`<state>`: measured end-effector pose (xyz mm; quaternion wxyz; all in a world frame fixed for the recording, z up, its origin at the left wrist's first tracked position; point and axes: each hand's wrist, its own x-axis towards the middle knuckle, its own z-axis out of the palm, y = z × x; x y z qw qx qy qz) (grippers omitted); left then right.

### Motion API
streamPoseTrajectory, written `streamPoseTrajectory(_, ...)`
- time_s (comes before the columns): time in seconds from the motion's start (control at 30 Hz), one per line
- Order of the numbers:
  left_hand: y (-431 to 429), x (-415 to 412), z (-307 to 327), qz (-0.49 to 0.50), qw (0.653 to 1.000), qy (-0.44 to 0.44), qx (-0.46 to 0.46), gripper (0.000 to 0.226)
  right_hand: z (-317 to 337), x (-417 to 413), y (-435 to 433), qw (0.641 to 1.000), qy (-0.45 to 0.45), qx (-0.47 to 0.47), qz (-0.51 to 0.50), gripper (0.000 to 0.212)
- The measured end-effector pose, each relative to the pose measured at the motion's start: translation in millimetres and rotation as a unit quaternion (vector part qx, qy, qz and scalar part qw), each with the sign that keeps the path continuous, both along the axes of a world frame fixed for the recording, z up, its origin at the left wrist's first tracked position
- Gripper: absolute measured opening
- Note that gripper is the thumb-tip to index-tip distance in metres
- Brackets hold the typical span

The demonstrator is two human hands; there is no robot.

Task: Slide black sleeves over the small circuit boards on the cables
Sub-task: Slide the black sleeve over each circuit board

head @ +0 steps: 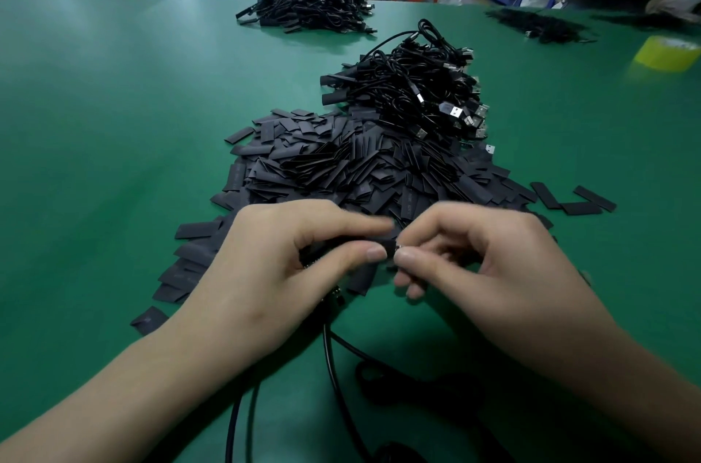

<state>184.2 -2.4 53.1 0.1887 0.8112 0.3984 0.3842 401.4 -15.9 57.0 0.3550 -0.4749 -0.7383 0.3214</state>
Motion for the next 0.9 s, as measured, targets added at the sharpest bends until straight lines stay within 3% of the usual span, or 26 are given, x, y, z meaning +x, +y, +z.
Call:
streamPoseTrajectory(0.1, -1.9, 0.1, 0.4, 0.003, 0.996, 0.049, 0.076, 0.031, 3.1, 1.0, 3.3, 0.984, 0.128, -0.121, 0.006, 0.010)
streamPoseTrajectory(0.2, -1.3, -0.8, -1.8, 0.014, 0.991, 0.067, 0.116, 0.024, 5.6, 1.5, 3.7, 0.975, 0.139, -0.169, 0.037, 0.019)
streamPoseTrajectory(0.37, 1.2, -2.7, 0.1, 0.041, 0.998, -0.007, 0.055, 0.022, 7.5, 5.6, 3.8, 0.997, 0.045, -0.067, 0.012, 0.010)
streamPoseTrajectory(0.9, -2.5, 3.7, -4.3, 0.025, 0.998, -0.049, 0.002, 0.022, 6.2, -2.7, -4.9, 0.999, 0.028, 0.038, -0.016, 0.010)
